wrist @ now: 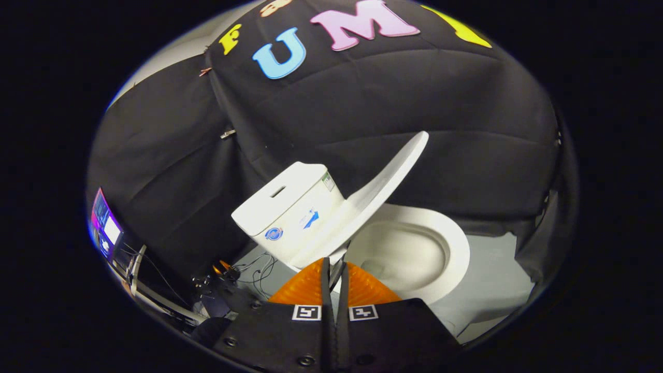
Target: Open the toilet lid.
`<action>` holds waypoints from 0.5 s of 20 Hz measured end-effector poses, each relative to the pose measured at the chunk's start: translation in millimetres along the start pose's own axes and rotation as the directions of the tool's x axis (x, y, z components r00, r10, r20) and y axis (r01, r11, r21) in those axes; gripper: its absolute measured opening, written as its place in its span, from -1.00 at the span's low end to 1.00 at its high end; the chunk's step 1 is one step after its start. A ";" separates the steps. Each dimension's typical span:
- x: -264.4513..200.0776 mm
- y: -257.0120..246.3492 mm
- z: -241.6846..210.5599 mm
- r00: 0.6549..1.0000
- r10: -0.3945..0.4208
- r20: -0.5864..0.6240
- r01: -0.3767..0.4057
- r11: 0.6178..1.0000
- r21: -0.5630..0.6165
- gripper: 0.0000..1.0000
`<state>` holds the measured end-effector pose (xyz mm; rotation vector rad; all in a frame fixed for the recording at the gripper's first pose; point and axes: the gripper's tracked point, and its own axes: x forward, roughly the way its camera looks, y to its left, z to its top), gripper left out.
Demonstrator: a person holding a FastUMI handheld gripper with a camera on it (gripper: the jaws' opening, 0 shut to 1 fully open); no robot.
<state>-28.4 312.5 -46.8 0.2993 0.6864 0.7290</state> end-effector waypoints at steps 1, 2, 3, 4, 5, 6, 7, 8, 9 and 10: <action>2.4 8.1 6.0 1.000 -0.004 0.012 0.004 1.000 -0.024 -0.90; 4.8 16.3 11.7 1.000 -0.009 0.019 0.010 0.999 -0.052 -0.90; 7.1 25.3 19.1 0.999 -0.011 0.034 0.013 0.997 -0.079 -0.90; 8.9 35.0 24.7 0.999 -0.009 0.046 0.014 0.995 -0.099 -0.90; 10.8 45.1 32.0 0.998 -0.004 0.061 0.011 0.993 -0.117 -0.90; 15.2 53.5 38.1 0.997 0.003 0.074 0.007 0.991 -0.136 -0.90; 19.0 64.8 45.0 0.996 0.012 0.087 0.001 0.989 -0.149 -0.90; 23.0 76.9 51.9 0.995 0.021 0.099 -0.005 0.987 -0.161 -0.90; 27.0 89.5 58.7 0.994 0.033 0.109 -0.014 0.984 -0.178 -0.90; 31.2 101.6 66.4 0.992 0.045 0.120 -0.021 0.981 -0.195 -0.90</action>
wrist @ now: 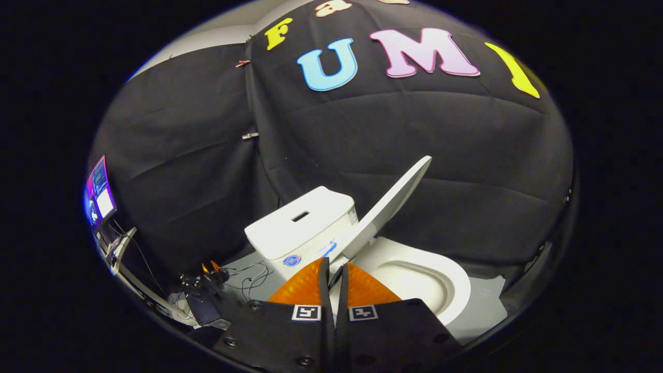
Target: Open the toilet lid.
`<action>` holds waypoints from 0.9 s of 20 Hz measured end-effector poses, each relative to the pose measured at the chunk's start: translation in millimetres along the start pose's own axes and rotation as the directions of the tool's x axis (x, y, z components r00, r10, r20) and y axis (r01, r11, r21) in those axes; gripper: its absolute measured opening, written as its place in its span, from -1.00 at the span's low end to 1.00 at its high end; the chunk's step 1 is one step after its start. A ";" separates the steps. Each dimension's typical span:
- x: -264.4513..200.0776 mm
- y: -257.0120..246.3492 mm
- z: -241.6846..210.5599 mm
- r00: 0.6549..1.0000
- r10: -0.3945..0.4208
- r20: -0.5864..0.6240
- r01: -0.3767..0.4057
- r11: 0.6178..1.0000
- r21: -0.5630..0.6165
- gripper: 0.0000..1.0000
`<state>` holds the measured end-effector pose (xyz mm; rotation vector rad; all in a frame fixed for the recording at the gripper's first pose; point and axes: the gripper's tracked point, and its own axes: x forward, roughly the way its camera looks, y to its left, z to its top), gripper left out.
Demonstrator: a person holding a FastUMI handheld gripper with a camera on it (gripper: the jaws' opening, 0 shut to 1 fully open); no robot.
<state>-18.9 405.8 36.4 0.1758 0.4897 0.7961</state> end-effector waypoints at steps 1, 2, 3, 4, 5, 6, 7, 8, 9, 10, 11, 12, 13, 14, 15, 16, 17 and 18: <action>7.0 9.3 7.2 1.000 0.010 0.011 -0.010 1.000 -0.017 -0.90; 12.8 18.6 13.1 1.000 0.020 0.020 -0.019 0.999 -0.038 -0.90; 17.9 27.6 20.7 0.999 0.029 0.030 -0.027 0.998 -0.056 -0.90; 24.6 36.9 27.2 0.999 0.037 0.039 -0.034 0.997 -0.073 -0.90; 30.7 46.3 32.1 0.998 0.047 0.047 -0.042 0.995 -0.089 -0.90; 36.3 56.0 37.0 0.997 0.055 0.055 -0.049 0.993 -0.104 -0.87; 42.1 64.9 42.2 0.996 0.064 0.062 -0.056 0.991 -0.122 -0.87; 47.9 73.3 46.2 0.995 0.074 0.070 -0.064 0.988 -0.138 -0.87; 54.0 82.4 49.9 0.993 0.086 0.075 -0.074 0.986 -0.151 -0.87; 61.9 92.6 53.5 0.991 0.104 0.080 -0.090 0.983 -0.160 -0.88; 68.9 103.0 53.6 0.990 0.120 0.079 -0.105 0.980 -0.168 -0.87; 76.5 110.8 58.8 0.987 0.135 0.084 -0.118 0.976 -0.184 -0.77; 85.5 120.2 61.7 0.986 0.150 0.076 -0.132 0.971 -0.197 -0.77; 93.0 130.1 65.0 0.983 0.163 0.079 -0.144 0.968 -0.204 -0.76; 100.9 140.7 68.5 0.980 0.180 0.078 -0.161 0.965 -0.206 -0.77; 110.2 153.7 66.3 0.977 0.204 0.067 -0.186 0.960 -0.210 -0.63; 120.8 164.4 64.1 0.974 0.220 0.052 -0.204 0.954 -0.219 -0.49; 126.7 169.5 68.8 0.971 0.229 0.067 -0.208 0.951 -0.229 -0.35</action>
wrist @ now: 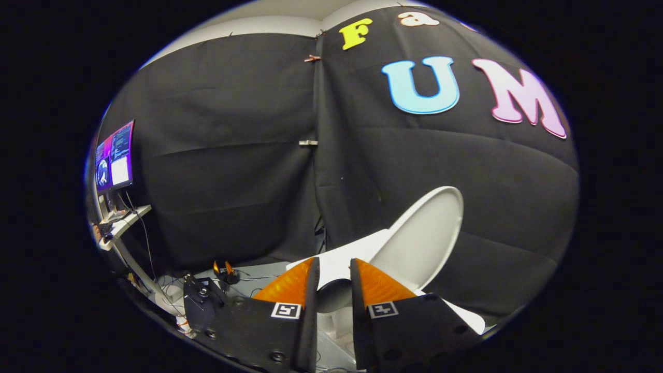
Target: Open the toilet lid.
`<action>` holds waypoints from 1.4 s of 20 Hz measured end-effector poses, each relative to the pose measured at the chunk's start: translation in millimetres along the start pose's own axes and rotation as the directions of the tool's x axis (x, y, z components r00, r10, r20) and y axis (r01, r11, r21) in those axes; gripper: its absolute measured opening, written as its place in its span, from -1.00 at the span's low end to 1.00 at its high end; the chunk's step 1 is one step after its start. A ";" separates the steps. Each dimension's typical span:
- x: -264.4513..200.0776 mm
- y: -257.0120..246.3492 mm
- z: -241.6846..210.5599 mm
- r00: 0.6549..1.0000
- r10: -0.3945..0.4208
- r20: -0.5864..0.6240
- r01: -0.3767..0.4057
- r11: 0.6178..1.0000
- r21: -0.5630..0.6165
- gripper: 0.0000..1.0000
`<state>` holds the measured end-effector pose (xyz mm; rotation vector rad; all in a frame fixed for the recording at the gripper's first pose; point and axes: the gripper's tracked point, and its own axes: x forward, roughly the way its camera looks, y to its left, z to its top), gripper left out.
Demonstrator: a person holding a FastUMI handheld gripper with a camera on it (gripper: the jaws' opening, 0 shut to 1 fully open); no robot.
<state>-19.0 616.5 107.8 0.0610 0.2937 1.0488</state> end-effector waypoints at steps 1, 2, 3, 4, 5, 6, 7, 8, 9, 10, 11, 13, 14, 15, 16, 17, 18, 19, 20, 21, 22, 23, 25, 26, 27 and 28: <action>11.2 7.5 2.3 1.000 0.015 0.004 -0.015 1.000 -0.001 -0.35; 21.5 14.8 2.3 0.999 0.028 0.015 -0.028 1.000 -0.002 -0.36; 28.8 20.4 4.1 0.999 0.038 0.027 -0.038 0.999 -0.003 -0.34; 36.7 24.6 3.9 0.998 0.045 0.038 -0.045 0.999 -0.001 -0.27; 43.7 28.6 1.1 0.998 0.054 0.040 -0.054 0.999 0.005 -0.22; 50.2 33.4 -4.2 0.997 0.065 0.030 -0.065 0.998 0.016 -0.18; 56.5 37.1 -2.1 0.997 0.070 0.034 -0.071 0.997 0.027 -0.17; 64.4 38.2 -2.7 0.997 0.078 0.028 -0.079 0.996 0.034 -0.08; 71.6 42.4 -9.5 0.995 0.097 -0.003 -0.096 0.995 0.039 0.00; 70.6 53.0 -7.0 0.991 0.135 0.021 -0.135 0.990 0.036 0.09; 66.2 65.6 -1.6 0.982 0.181 0.057 -0.183 0.983 0.032 0.31; 72.8 65.7 -6.3 0.984 0.155 0.090 -0.146 0.984 -0.098 0.75; 76.7 63.7 -10.2 0.985 0.145 0.097 -0.127 0.977 -0.171 0.97; 81.2 62.0 -17.0 0.987 0.134 0.090 -0.110 0.966 -0.235 0.95; 78.1 63.5 -19.5 0.989 0.116 0.093 -0.085 0.954 -0.288 0.98; 76.5 65.9 -17.3 0.989 0.108 0.104 -0.070 0.945 -0.319 0.99; 76.5 70.5 -13.9 0.988 0.105 0.113 -0.061 0.939 -0.339 0.98; 74.2 73.0 -9.9 0.987 0.105 0.125 -0.055 0.934 -0.353 0.99; 70.0 75.7 1.5 0.982 0.111 0.152 -0.051 0.934 -0.353 0.98; 62.5 78.8 15.4 0.976 0.122 0.182 -0.053 0.937 -0.345 0.98; 55.1 79.9 31.2 0.969 0.130 0.212 -0.052 0.939 -0.341 0.97; 48.6 77.8 47.2 0.964 0.123 0.238 -0.037 0.942 -0.334 0.97; 35.9 70.7 74.1 0.954 0.109 0.278 -0.018 0.950 -0.311 0.98; 28.2 67.1 82.1 0.951 0.098 0.293 -0.006 0.954 -0.299 0.98; 17.3 60.3 89.6 0.947 0.084 0.310 0.010 0.957 -0.291 0.97; 5.3 51.5 94.4 0.943 0.062 0.327 0.035 0.959 -0.282 0.97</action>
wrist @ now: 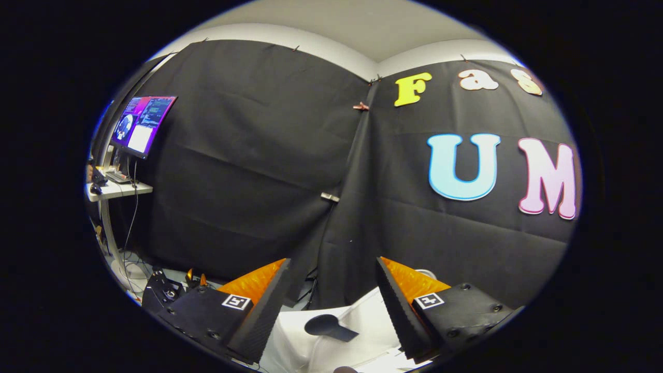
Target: Open the toilet lid.
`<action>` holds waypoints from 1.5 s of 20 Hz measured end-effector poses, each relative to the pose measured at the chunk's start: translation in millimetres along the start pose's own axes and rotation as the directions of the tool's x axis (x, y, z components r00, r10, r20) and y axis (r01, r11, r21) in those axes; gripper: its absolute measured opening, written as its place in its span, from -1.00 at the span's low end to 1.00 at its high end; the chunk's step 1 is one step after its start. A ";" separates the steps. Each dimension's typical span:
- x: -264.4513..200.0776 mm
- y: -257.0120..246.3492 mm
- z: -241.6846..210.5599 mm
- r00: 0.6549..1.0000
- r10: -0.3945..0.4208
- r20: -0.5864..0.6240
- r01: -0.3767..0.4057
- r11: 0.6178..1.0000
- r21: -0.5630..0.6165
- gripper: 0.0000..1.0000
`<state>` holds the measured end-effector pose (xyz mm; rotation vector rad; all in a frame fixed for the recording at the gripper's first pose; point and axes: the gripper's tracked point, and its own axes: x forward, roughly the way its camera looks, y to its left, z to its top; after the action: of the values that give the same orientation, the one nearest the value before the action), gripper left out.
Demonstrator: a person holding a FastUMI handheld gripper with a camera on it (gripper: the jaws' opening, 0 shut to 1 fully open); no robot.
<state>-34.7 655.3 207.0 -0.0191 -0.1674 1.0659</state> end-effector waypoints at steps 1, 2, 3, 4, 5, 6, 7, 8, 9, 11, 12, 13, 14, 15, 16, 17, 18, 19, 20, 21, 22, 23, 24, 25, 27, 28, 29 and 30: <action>-11.9 -13.4 4.7 1.000 -0.029 0.007 0.029 1.000 0.003 0.97; -24.4 -26.0 7.9 0.999 -0.052 0.007 0.052 0.999 0.008 0.97; -41.4 -39.5 10.9 0.997 -0.082 0.006 0.082 0.997 0.011 0.96; -58.4 -55.3 11.6 0.993 -0.114 0.002 0.114 0.993 0.009 0.97; -77.6 -71.0 12.3 0.989 -0.148 0.001 0.148 0.989 0.005 0.97; -97.8 -88.1 11.0 0.984 -0.180 -0.004 0.180 0.984 0.003 0.97; -119.1 -104.8 9.3 0.977 -0.212 -0.010 0.212 0.977 0.003 0.97; -141.7 -120.5 8.0 0.969 -0.245 -0.013 0.245 0.969 -0.001 0.97; -166.5 -136.8 6.0 0.958 -0.287 -0.013 0.286 0.958 -0.012 0.97; -216.5 -166.3 -1.0 0.933 -0.361 -0.018 0.360 0.932 -0.036 0.97; -239.5 -178.5 -5.2 0.920 -0.390 -0.018 0.389 0.920 -0.044 0.97; -261.4 -189.7 -10.8 0.906 -0.424 -0.021 0.422 0.905 -0.051 0.97; -282.9 -200.7 -17.7 0.890 -0.455 -0.031 0.453 0.890 -0.051 0.97; -301.8 -208.7 -25.3 0.875 -0.482 -0.042 0.481 0.876 -0.043 0.97; -321.3 -216.1 -32.8 0.861 -0.505 -0.057 0.504 0.863 -0.031 0.96; -341.8 -224.1 -39.5 0.842 -0.535 -0.069 0.534 0.845 -0.028 0.97; -362.1 -236.5 -42.7 0.816 -0.573 -0.073 0.572 0.820 -0.034 0.97; -379.6 -247.5 -43.0 0.791 -0.608 -0.069 0.607 0.794 -0.037 0.97; -397.5 -257.6 -45.5 0.768 -0.637 -0.068 0.636 0.771 -0.037 0.96; -412.2 -265.7 -51.1 0.745 -0.662 -0.074 0.662 0.749 -0.036 0.97; -427.9 -272.7 -58.4 0.723 -0.686 -0.083 0.686 0.727 -0.034 0.97; -442.9 -279.6 -67.1 0.700 -0.708 -0.093 0.709 0.705 -0.028 0.97; -457.7 -285.1 -73.9 0.678 -0.729 -0.100 0.731 0.682 -0.013 0.97; -471.7 -287.7 -80.1 0.659 -0.746 -0.100 0.750 0.661 0.007 0.97; -496.8 -290.3 -93.6 0.614 -0.784 -0.092 0.789 0.614 0.033 0.97; -508.4 -292.2 -100.2 0.590 -0.803 -0.086 0.807 0.589 0.039 0.97; -516.2 -293.9 -105.2 0.575 -0.814 -0.082 0.818 0.573 0.043 0.97; -519.7 -295.1 -111.1 0.571 -0.816 -0.089 0.821 0.569 0.047 0.96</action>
<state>-7.4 66.3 59.5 0.0995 -0.0583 0.1112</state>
